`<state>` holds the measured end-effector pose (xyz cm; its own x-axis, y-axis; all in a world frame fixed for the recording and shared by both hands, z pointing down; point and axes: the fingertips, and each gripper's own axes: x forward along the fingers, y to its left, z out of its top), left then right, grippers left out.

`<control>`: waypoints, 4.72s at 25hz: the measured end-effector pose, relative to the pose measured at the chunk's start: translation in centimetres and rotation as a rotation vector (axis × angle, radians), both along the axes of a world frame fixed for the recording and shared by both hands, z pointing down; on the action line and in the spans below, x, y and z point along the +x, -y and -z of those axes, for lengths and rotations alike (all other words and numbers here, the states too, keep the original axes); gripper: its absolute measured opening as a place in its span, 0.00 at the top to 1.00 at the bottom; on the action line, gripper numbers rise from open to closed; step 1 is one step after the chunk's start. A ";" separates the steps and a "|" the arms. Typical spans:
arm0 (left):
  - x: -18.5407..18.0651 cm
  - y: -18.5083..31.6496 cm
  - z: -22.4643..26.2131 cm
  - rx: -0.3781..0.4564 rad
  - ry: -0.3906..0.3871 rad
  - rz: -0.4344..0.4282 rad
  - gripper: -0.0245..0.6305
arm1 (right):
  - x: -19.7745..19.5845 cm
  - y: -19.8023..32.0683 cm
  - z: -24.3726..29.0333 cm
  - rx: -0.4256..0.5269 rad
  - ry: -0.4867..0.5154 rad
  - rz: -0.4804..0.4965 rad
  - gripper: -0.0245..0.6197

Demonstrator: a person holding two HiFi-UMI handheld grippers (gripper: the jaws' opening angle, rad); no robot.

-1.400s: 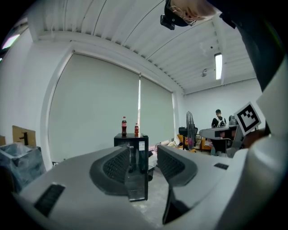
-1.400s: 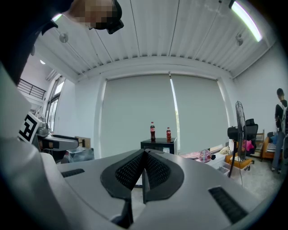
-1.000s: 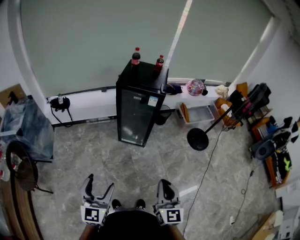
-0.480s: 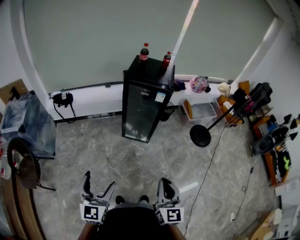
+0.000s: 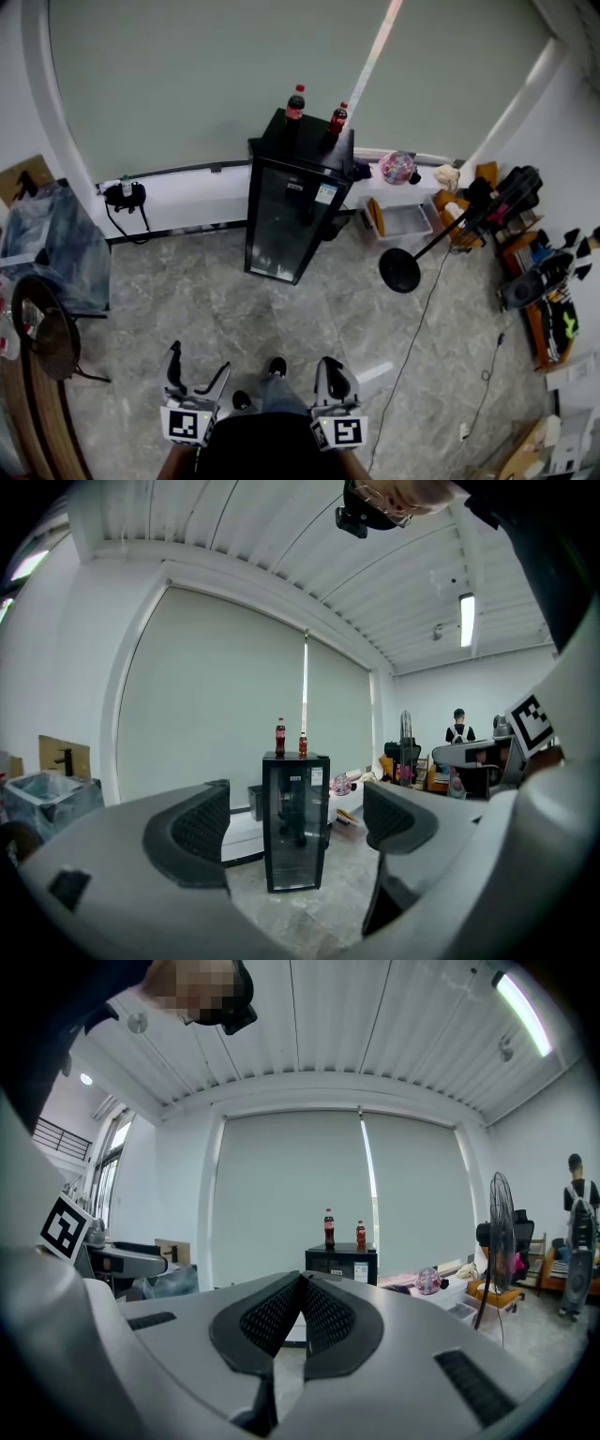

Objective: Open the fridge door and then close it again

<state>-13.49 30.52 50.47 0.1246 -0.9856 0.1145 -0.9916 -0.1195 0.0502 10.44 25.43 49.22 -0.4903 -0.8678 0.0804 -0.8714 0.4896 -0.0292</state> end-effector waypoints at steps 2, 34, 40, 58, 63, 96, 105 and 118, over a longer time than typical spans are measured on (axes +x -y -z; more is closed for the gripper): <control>-0.4 0.6 0.0 0.000 -0.004 0.004 0.30 | -0.5 0.7 -0.1 -0.003 -0.003 0.001 0.95; -2.7 29.7 -0.7 -0.060 0.027 0.059 0.31 | -2.6 29.9 0.7 0.008 0.018 0.086 0.95; -2.6 32.7 -2.3 -0.071 0.002 0.060 0.31 | -2.7 32.5 0.6 0.000 0.020 0.105 0.95; -6.5 42.9 -12.7 -0.254 0.055 -0.131 0.31 | -1.4 34.8 -0.1 -0.025 0.027 -0.154 0.95; -7.2 46.0 -16.1 -0.306 0.055 -0.194 0.31 | -1.5 34.4 0.2 -0.032 -0.009 -0.226 0.95; -7.5 64.3 -28.7 -0.572 0.115 -0.448 0.49 | 0.4 32.5 -1.1 -0.093 -0.107 -0.438 0.95; -8.0 65.4 -28.5 -0.574 0.135 -0.486 0.62 | 1.0 32.7 -1.5 -0.122 -0.118 -0.455 0.95; -8.1 65.1 -28.3 -0.576 0.175 -0.486 0.63 | 1.1 33.5 -1.8 -0.131 -0.135 -0.429 0.95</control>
<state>-21.58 -34.60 78.75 0.4608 -0.6043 0.6500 -0.8339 -0.5455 0.0840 11.57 -8.11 51.00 -0.0666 -0.9683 0.2408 -0.9946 0.0837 0.0611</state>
